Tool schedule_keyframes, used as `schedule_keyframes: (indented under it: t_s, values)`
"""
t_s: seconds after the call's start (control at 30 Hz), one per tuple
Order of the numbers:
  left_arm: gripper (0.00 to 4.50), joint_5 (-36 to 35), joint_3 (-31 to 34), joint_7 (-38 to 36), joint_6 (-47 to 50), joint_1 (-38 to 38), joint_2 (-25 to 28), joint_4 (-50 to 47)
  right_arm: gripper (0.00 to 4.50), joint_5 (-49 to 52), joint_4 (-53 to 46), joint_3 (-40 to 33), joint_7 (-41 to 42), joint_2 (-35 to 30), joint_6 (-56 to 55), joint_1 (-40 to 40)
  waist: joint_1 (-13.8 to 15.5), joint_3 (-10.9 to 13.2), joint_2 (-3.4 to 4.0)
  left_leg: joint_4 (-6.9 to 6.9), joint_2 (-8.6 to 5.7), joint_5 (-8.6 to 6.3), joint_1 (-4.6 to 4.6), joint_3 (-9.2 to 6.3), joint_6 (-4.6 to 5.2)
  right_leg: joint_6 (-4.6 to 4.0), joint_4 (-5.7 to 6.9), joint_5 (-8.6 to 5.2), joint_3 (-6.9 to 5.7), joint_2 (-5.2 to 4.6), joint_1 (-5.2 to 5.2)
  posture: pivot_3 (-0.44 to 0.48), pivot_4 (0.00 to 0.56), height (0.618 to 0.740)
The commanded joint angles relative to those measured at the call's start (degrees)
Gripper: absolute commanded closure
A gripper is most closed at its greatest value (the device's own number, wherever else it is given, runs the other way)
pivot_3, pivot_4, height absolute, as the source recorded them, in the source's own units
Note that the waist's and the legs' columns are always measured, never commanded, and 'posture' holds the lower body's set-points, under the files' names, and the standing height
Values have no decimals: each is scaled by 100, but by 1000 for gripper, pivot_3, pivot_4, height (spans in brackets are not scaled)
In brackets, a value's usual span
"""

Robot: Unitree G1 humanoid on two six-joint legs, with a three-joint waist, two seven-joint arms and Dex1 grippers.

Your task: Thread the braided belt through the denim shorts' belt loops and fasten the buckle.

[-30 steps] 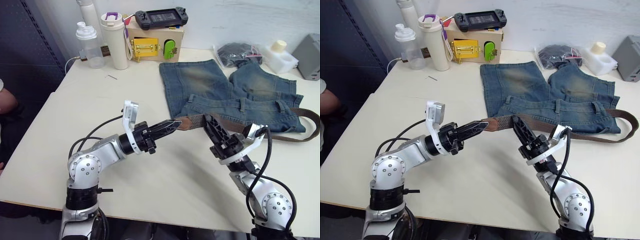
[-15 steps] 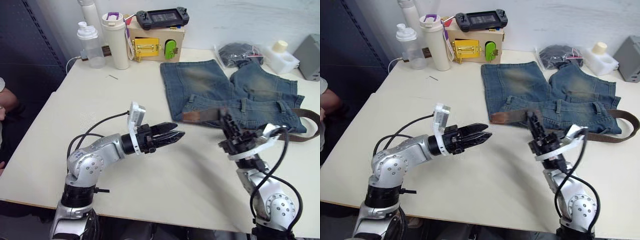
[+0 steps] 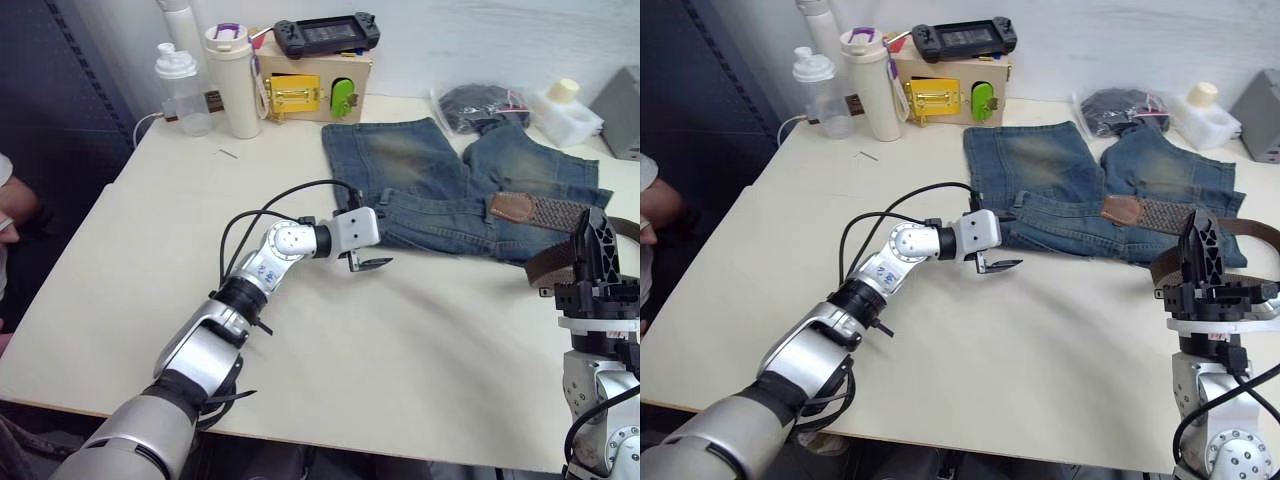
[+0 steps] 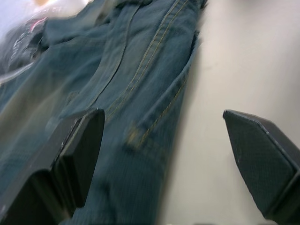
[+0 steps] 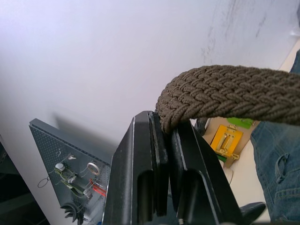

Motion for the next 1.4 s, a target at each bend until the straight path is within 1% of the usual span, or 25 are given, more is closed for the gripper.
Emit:
schedule_keyframes:
  t_s: [0.03, 0.1, 0.2, 0.23, 0.27, 0.3, 0.37, 0.47, 0.6, 0.67, 0.7, 0.73, 0.8, 0.83, 0.87, 0.9, 0.93, 0.97, 1.03, 1.1, 1.13, 1.23, 1.3, 1.33, 1.4]
  values:
    - [320, 810, -261, 907, -342, -399, -148, 882, 4500, 80, -400, -55, 31, 35, -150, 55, -16, -1, -4, -2, 1, 0, -1, 2, 0, 6, 3, -3, 6, -8, 0, 0, 150, 646]
    - [885, 1004, -286, 1102, -402, -471, -168, 1101, 4500, 59, -446, -23, 21, 50, -199, 64, -41, -2, -4, -1, 2, 1, 0, 2, 2, 8, 1, -4, 9, -9, 4, 0, 150, 646]
    - [2269, 1239, -275, 1379, -347, -529, -160, 1265, 4500, 0, -504, 55, 5, 89, -265, 46, -109, -3, -5, 0, 2, 2, 1, 3, 2, 12, 4, -6, 6, 2, -1, 0, 150, 646]
    - [2867, 1291, -263, 1433, -333, -541, -157, 1297, 4500, -21, -510, 84, 2, 98, -282, 33, -118, -3, -6, 0, 1, 2, 3, 2, 3, 13, 6, -7, 4, 6, -4, 0, 150, 646]
    - [3161, 1346, -259, 1479, -324, -540, -146, 1320, 4500, -54, -505, 129, 3, 101, -296, 12, -123, -3, -5, 0, 1, 2, 3, 2, 3, 13, 6, -7, 4, 7, -4, 0, 150, 646]
    - [3630, 1386, -252, 1510, -321, -539, -140, 1337, 4500, -76, -501, 162, 5, 101, -309, 0, -123, -4, -5, 0, 1, 2, 3, 3, 2, 13, 6, -7, 3, 7, -4, 0, 150, 646]
    - [4426, 1316, -141, 1414, -408, -445, -127, 1281, 4500, -110, -454, 231, 10, 100, -324, -59, -122, -7, -4, 0, 1, 1, 8, 2, 2, 14, 6, -7, 1, 8, -7, 0, 150, 646]
    - [4471, 1145, 48, 1222, -621, -215, -60, 1032, 4500, -147, -393, 287, 7, 89, -334, -138, -131, -8, -3, 0, 0, 1, 9, 2, 2, 15, 6, -8, -2, 9, -13, 0, 150, 646]
    - [4471, 832, 361, 755, -761, 390, 273, 119, 4500, -189, -337, 287, -29, 42, -363, -210, -184, -9, -2, -11, 0, 1, 9, 2, 1, 15, 18, -8, -3, 6, -14, 0, 150, 646]
    - [4471, 576, 551, 367, -629, 1193, 773, -1133, 4500, -232, -324, 224, -104, -69, -381, -250, -265, -16, 6, -19, 0, 1, 9, 1, 1, 15, 21, -8, -2, 4, -14, 0, 150, 646]
    - [4471, 455, 678, 182, -526, 1773, 1155, -1957, 4500, -265, -303, 165, -142, -186, -368, -267, -330, -29, 16, -28, 0, 1, 9, -1, 1, 15, 19, -8, -2, 4, -17, 0, 150, 646]
    - [4471, 259, 952, -20, -397, 2673, 1732, -2964, 4500, -310, -223, 58, -239, -432, -325, -300, -408, -51, 17, -40, -1, -5, 18, -9, -7, 15, 19, -7, 4, -3, -33, 0, 150, 646]
    - [4471, 36, 1319, -304, -292, 4037, 2599, -4381, 4500, -473, -51, -69, -378, -901, -187, -300, -554, -71, 11, -63, -4, -21, 30, -43, -22, 16, 4, -7, -8, -62, -63, 0, 150, 646]
    - [4471, -12, 1410, -380, -198, 4439, 2834, -4822, 4500, -513, 9, -92, -401, -1064, -125, -273, -604, -83, 12, -90, -7, -39, 67, -57, -28, 16, -8, -7, -21, -69, -69, 0, 150, 646]
    - [4471, -194, 1614, -450, -238, 5022, 3126, -5212, 4500, -598, 63, -84, -394, -1277, -13, -262, -620, -121, 17, -99, -8, -62, 107, -68, -26, 18, -12, -8, -29, -71, -67, 0, 150, 646]
    - [4471, -332, 1768, -489, -218, 5445, 3326, -5521, 4500, -640, 100, -83, -380, -1426, 64, -250, -613, -143, 30, -97, -8, -88, 139, -80, -26, 30, -14, -16, -38, -70, -62, 0, 150, 646]
    - [4471, -297, 1962, -481, -414, 5961, 3633, -5690, 4500, -639, 175, -88, -415, -1588, 149, -277, -599, -167, 50, -96, -8, -114, 184, -80, -27, 45, -22, -30, -41, -69, -46, 0, 150, 646]
    - [4471, -253, 2096, -476, -539, 6307, 3840, -5805, 4500, -631, 230, -91, -439, -1696, 204, -297, -603, -184, 64, -91, -10, -133, 210, -79, -29, 49, -27, -35, -45, -68, -37, 0, 150, 646]
    - [4471, -205, 2458, -454, -755, 7140, 4229, -5841, 4500, -618, 334, -64, -402, -1943, 408, -347, -565, -208, 90, -72, -11, -155, 224, -51, -25, 82, -67, -69, -39, -68, -15, 0, 150, 646]
    - [4471, -312, 2712, -401, -588, 7665, 4322, -6008, 4500, -637, 428, -17, -338, -2101, 601, -364, -537, -232, 118, -70, -12, -164, 230, -33, -19, 87, -86, -74, -28, -62, -12, 0, 150, 646]
    - [4471, -308, 2772, -364, -509, 7803, 4326, -6098, 4500, -635, 488, 20, -325, -2144, 684, -368, -503, -241, 128, -71, -12, -168, 241, -30, -16, 87, -85, -74, -27, -62, -4, 0, 150, 646]
    - [4471, -186, 2884, -210, -402, 7952, 4247, -6235, 4500, -747, 654, 104, -272, -2233, 901, -376, -323, -245, 130, -69, -11, -178, 251, -17, -12, 87, -83, -75, -14, -62, 0, 0, 150, 646]
    - [3467, -471, 2903, -291, -140, 7961, 4169, -6392, 4500, -857, 801, 173, -275, -2265, 1006, -436, -240, -244, 129, -64, -11, -178, 250, -3, -11, 85, -85, -76, -10, -62, -1, 0, 150, 646]
    - [3171, -618, 2917, -349, -1, 7964, 4139, -6530, 4500, -882, 868, 197, -262, -2287, 1066, -472, -223, -244, 128, -59, -11, -179, 247, 6, -8, 85, -89, -76, -9, -62, -1, 0, 150, 646]
    - [2331, -858, 2980, -503, 302, 7985, 4181, -6879, 4500, -963, 995, 231, -248, -2325, 1162, -563, -171, -244, 125, -50, -11, -182, 243, 9, -4, 85, -89, -76, -9, -60, -3, 0, 150, 646]
